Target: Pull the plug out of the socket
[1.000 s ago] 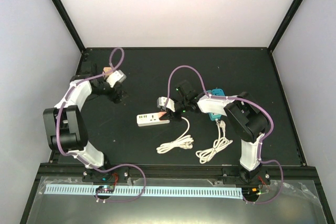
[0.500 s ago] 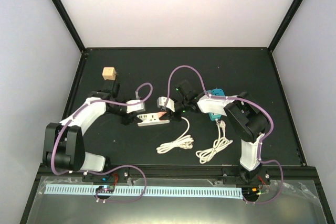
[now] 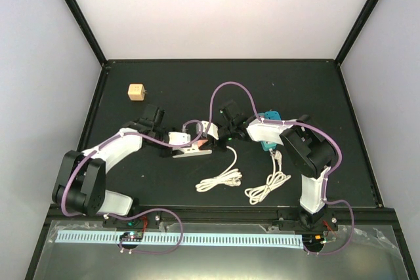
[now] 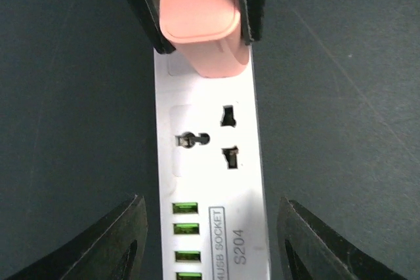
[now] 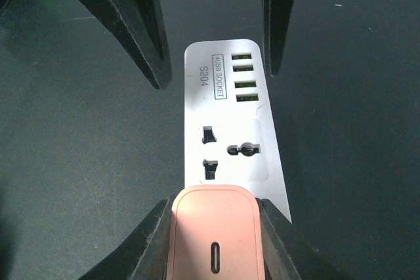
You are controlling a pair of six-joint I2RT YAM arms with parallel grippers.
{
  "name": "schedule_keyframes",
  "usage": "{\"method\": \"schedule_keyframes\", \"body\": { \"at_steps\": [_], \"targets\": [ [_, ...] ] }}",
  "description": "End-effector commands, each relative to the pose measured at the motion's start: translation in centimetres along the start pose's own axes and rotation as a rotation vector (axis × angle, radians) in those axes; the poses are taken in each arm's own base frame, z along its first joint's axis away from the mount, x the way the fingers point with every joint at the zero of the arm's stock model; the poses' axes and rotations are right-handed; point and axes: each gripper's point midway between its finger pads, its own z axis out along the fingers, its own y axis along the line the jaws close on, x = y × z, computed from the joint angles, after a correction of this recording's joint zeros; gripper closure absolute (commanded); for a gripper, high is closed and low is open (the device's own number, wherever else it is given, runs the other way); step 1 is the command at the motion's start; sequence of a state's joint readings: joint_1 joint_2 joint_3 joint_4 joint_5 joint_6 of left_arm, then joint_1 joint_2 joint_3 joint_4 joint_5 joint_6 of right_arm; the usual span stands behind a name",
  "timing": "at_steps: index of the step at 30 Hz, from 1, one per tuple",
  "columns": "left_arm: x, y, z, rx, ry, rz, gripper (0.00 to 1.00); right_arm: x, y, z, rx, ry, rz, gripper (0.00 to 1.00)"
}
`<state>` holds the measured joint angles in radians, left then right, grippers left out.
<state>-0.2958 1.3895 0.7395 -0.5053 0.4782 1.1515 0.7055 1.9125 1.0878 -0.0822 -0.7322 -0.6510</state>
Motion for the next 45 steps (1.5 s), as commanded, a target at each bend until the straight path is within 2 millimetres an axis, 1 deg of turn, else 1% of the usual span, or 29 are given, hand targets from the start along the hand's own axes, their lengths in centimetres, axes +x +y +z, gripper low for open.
{"method": "schedule_keyframes", "body": {
  "at_steps": [1,5,6,11,16,20,22,26,31,36,42,45],
  "targets": [
    [-0.9,1.3,0.5,-0.054,0.003,0.046,0.44,2.6,0.2,0.7,0.006,0.072,0.047,0.97],
    [-1.1,1.0,1.1,-0.057,0.016,0.068,0.45,2.6,0.2,0.7,0.003,0.071,0.049,0.97],
    [-1.0,0.8,1.3,-0.053,0.026,0.073,0.47,2.6,0.2,0.8,0.002,0.071,0.050,0.97],
    [-0.2,0.9,2.2,-0.045,0.092,0.061,0.52,2.7,0.3,0.8,-0.004,0.071,0.052,0.97],
    [0.2,0.2,2.5,-0.024,0.097,0.082,0.56,2.6,0.3,0.8,-0.006,0.070,0.051,0.97],
    [1.1,0.0,3.0,-0.018,0.143,0.089,0.62,2.7,0.4,0.9,-0.008,0.071,0.054,0.97],
    [1.4,-0.2,3.0,-0.009,0.156,0.086,0.63,2.7,0.4,0.9,-0.009,0.071,0.052,0.97],
    [1.4,-1.4,3.0,0.067,0.153,0.076,0.63,2.5,0.4,0.8,-0.010,0.067,0.053,0.97],
    [1.6,-1.8,3.2,0.104,0.163,0.063,0.60,2.1,0.3,0.7,-0.011,0.058,0.054,0.97],
    [1.9,-2.5,3.0,0.142,0.183,0.062,0.54,2.3,0.4,0.7,-0.010,0.063,0.052,0.97],
    [1.9,-2.5,2.8,0.135,0.184,0.062,0.54,2.2,0.3,0.8,-0.010,0.062,0.053,0.97],
    [2.6,-2.1,3.1,0.107,0.212,0.066,0.57,2.1,0.4,0.7,-0.014,0.057,0.052,0.97]
  ]
}}
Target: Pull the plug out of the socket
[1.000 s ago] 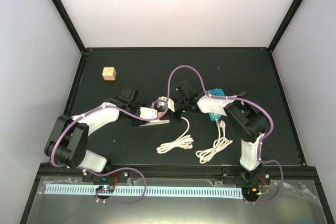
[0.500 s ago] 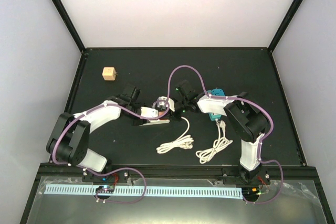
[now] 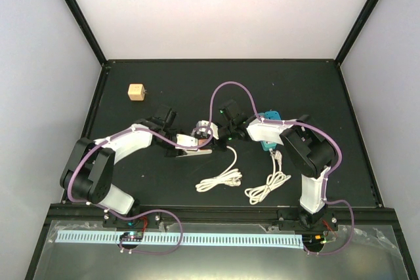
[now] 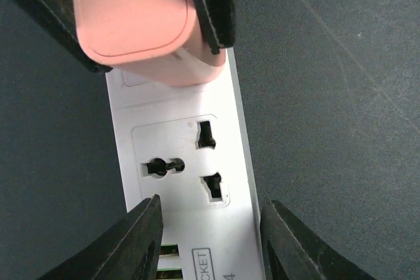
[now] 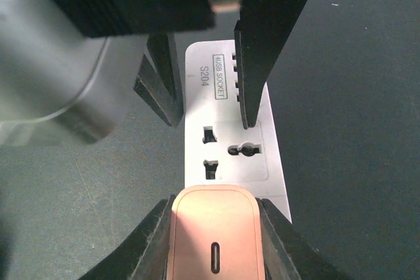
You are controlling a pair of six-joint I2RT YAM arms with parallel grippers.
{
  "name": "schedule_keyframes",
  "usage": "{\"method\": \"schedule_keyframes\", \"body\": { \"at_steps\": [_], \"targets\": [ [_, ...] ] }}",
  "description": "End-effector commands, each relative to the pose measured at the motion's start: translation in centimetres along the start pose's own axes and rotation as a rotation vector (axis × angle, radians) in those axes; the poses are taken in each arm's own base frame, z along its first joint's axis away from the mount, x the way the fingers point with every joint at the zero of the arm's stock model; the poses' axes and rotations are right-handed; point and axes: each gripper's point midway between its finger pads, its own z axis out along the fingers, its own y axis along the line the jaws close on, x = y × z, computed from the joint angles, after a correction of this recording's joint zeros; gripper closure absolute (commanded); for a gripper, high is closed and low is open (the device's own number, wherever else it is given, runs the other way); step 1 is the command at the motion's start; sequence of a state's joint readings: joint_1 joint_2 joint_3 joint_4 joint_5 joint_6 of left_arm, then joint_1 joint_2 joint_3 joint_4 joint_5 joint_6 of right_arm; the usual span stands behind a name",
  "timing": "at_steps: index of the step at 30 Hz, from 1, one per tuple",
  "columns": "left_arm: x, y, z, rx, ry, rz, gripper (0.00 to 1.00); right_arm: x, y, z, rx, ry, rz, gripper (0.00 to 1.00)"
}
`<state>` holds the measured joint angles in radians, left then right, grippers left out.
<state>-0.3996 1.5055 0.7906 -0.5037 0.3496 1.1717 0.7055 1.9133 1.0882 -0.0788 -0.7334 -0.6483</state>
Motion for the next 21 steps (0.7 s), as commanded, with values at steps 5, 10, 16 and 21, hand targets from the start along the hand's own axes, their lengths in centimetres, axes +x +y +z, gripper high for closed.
{"method": "schedule_keyframes", "body": {
  "at_steps": [5,10,16,21],
  "targets": [
    [2.8,-1.9,1.2,0.048,0.117,-0.023,0.63,1.2,0.7,0.3,-0.025,0.033,0.051,0.97],
    [3.2,-2.2,1.4,0.061,0.132,-0.032,0.66,-0.5,1.0,-0.1,-0.051,-0.021,0.065,0.98],
    [3.2,-2.2,1.4,0.070,0.134,-0.037,0.68,-1.1,1.0,-0.4,-0.050,-0.042,0.052,0.98],
    [3.2,-2.4,1.5,0.086,0.141,-0.042,0.68,-1.6,0.7,-1.0,-0.003,-0.055,-0.003,0.98]
  ]
}}
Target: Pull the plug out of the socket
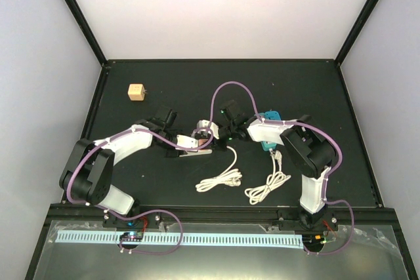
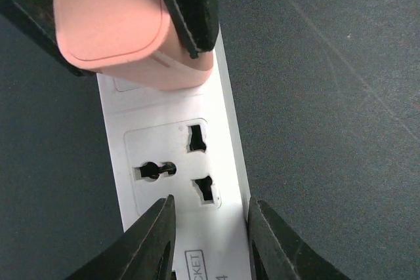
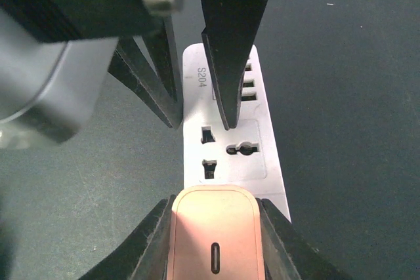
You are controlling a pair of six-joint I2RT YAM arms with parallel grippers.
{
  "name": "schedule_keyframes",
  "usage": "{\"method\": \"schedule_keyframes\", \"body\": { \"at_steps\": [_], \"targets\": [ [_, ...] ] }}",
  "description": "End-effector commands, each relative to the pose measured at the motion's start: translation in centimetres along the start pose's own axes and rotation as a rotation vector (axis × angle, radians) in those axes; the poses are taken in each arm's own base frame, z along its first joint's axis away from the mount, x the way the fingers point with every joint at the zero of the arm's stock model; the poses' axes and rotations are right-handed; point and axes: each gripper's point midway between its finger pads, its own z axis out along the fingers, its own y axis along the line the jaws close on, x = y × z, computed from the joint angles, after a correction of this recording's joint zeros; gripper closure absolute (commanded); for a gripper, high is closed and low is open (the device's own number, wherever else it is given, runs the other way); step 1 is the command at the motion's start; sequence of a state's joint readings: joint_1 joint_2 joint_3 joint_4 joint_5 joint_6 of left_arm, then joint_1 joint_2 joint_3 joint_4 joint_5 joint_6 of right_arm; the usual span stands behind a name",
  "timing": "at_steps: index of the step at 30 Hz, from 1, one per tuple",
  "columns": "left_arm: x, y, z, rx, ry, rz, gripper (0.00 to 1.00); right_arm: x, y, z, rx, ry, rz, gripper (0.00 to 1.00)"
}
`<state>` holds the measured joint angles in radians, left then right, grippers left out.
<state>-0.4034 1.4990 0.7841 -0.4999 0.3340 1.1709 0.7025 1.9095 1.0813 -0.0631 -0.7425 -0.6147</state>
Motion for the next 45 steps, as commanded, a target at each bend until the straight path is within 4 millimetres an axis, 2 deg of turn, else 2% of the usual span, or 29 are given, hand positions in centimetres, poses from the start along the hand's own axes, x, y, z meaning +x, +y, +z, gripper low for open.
{"method": "schedule_keyframes", "body": {
  "at_steps": [1,8,15,24,31,45],
  "targets": [
    [3.0,-2.4,1.5,0.096,0.129,-0.046,0.68,-1.5,0.7,-0.9,0.008,-0.042,-0.039,0.98],
    [3.1,-2.5,1.6,0.112,0.140,-0.051,0.69,-2.0,0.4,-1.5,0.038,-0.052,-0.078,0.99],
    [3.1,-2.5,1.7,0.117,0.144,-0.045,0.69,-2.5,1.2,-1.2,-0.044,-0.061,-0.002,0.99],
    [3.0,-2.6,1.7,0.117,0.152,-0.038,0.70,-3.2,1.2,-1.4,-0.060,-0.065,0.011,0.99],
    [3.0,-2.6,1.7,0.119,0.152,-0.040,0.70,-2.9,0.8,-1.6,-0.027,-0.050,-0.011,0.99],
    [3.0,-2.6,1.8,0.118,0.149,-0.045,0.71,-4.0,0.3,-2.6,-0.008,-0.083,-0.010,0.99]
  ]
}}
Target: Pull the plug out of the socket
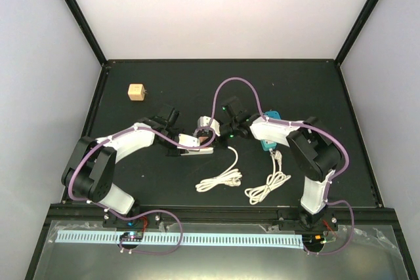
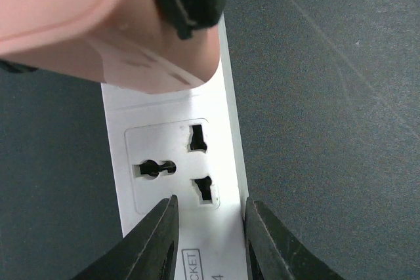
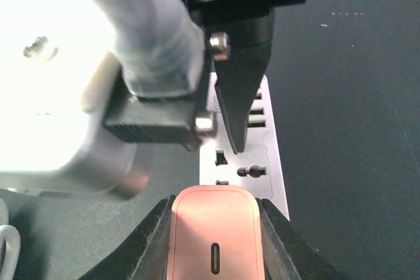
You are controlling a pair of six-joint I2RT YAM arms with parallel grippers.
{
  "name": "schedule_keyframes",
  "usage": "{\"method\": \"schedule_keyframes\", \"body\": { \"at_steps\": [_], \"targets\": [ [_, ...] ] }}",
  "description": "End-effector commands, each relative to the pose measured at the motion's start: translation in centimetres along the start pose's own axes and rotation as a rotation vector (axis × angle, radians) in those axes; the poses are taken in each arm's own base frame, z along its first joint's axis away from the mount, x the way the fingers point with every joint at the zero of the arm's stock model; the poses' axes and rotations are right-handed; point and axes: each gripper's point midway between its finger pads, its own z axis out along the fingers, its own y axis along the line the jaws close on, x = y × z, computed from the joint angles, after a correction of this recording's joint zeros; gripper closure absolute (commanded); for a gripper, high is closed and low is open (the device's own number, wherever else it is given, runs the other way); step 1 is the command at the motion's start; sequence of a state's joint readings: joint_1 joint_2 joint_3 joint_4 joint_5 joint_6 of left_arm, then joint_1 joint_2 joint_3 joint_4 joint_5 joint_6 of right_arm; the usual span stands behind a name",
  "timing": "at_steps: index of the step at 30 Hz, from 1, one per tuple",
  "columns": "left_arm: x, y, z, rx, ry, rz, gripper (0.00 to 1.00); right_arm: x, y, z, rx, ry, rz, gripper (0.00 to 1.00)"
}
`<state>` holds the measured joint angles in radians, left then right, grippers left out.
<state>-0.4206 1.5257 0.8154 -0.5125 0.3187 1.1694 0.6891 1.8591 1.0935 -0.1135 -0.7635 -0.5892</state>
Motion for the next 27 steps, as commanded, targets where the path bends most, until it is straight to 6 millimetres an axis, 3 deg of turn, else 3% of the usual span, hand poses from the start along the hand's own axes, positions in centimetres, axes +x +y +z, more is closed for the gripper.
{"method": "schedule_keyframes", "body": {
  "at_steps": [1,9,15,20,27],
  "targets": [
    [3.3,-3.0,1.6,0.112,0.135,-0.056,0.70,-2.6,0.2,-1.1,-0.006,-0.062,-0.037,0.99],
    [2.8,-2.5,1.3,0.099,0.119,-0.089,0.68,-2.5,-0.2,-1.5,0.012,-0.052,-0.037,0.99],
    [-1.6,-0.2,-2.5,0.075,-0.063,-0.138,0.64,-3.3,-1.2,-2.6,0.047,-0.068,-0.019,0.99],
    [-4.1,2.0,-5.4,-0.001,-0.148,-0.161,0.56,-4.5,-2.0,-3.8,0.061,-0.116,0.030,0.99],
    [-7.2,5.5,-10.5,-0.169,-0.289,-0.213,0.32,-7.8,-3.1,-6.2,0.111,-0.206,0.087,0.99]
  ]
}}
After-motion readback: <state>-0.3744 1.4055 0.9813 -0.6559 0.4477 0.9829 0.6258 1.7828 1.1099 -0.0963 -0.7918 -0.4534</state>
